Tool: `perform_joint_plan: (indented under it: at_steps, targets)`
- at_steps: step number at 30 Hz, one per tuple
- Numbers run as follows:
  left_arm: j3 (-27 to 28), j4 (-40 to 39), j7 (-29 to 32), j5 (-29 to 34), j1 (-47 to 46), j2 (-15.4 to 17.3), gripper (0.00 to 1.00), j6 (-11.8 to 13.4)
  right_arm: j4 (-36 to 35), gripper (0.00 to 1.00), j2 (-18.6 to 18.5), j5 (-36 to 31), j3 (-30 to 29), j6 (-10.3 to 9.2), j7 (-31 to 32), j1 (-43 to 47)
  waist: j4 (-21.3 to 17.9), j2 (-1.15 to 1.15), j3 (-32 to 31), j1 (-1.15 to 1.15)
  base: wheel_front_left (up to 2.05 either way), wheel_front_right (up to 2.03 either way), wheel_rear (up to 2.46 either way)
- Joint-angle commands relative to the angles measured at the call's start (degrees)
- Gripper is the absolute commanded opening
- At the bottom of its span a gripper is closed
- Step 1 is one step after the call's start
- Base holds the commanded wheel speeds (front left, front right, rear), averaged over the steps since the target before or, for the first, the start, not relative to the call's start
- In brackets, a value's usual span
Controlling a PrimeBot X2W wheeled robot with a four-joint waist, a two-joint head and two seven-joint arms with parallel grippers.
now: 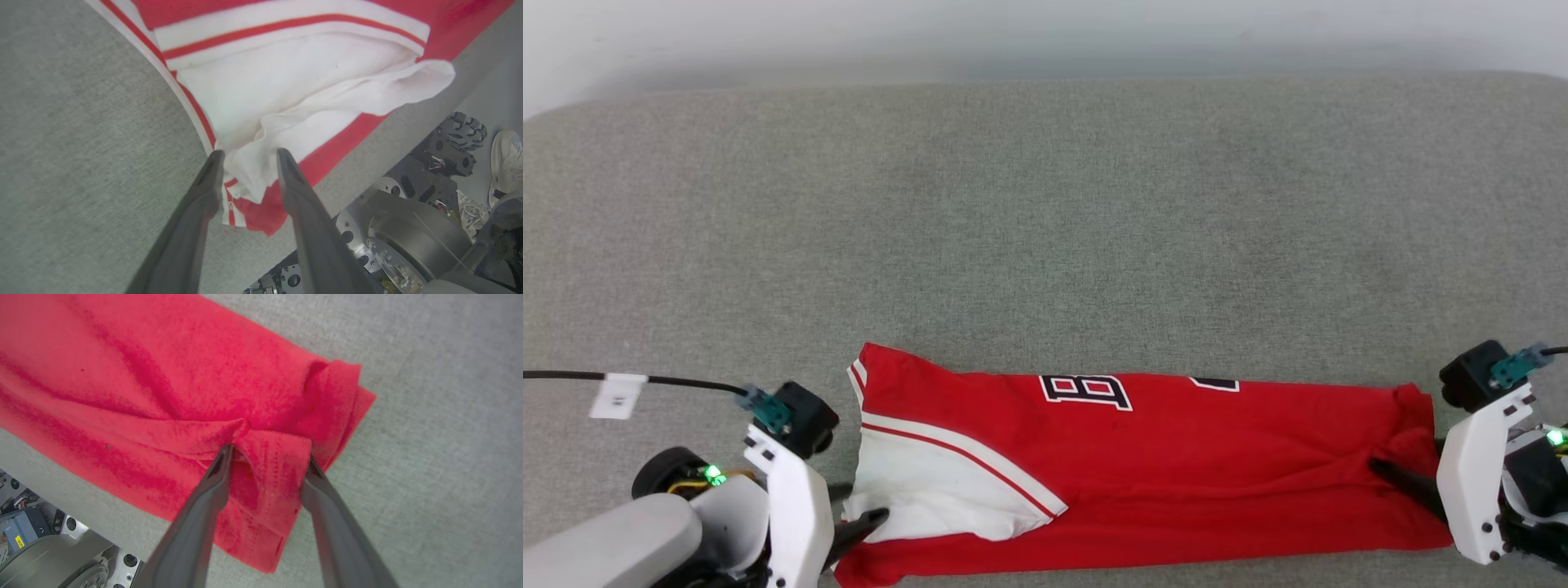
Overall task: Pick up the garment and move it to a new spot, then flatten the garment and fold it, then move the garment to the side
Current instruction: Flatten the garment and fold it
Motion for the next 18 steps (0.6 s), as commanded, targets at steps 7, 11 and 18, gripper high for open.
perform_joint_plan:
  at_steps: [7,11,18]
  targets:
    - [5.13,-0.13,-14.61,4.95,0.94,0.17,1.00,5.56,-4.40,1.00,-1.97,0.25,-5.00,-0.07,-6.21,-1.30,-0.31,0.00,-2.38,0.00,0.00,0.00,0.00]
    - [8.13,1.68,-24.90,8.09,2.22,-2.08,1.00,11.13,-5.02,1.00,-2.29,-1.17,-9.81,-0.08,-10.43,-0.14,-0.09,0.00,-2.81,0.00,0.00,0.00,0.00]
    - [14.09,5.17,-37.51,13.52,6.69,-6.98,1.00,23.17,-1.78,1.00,1.08,-2.71,-19.30,-0.08,-14.94,6.32,0.01,0.00,-2.45,0.00,0.00,0.00,0.00]
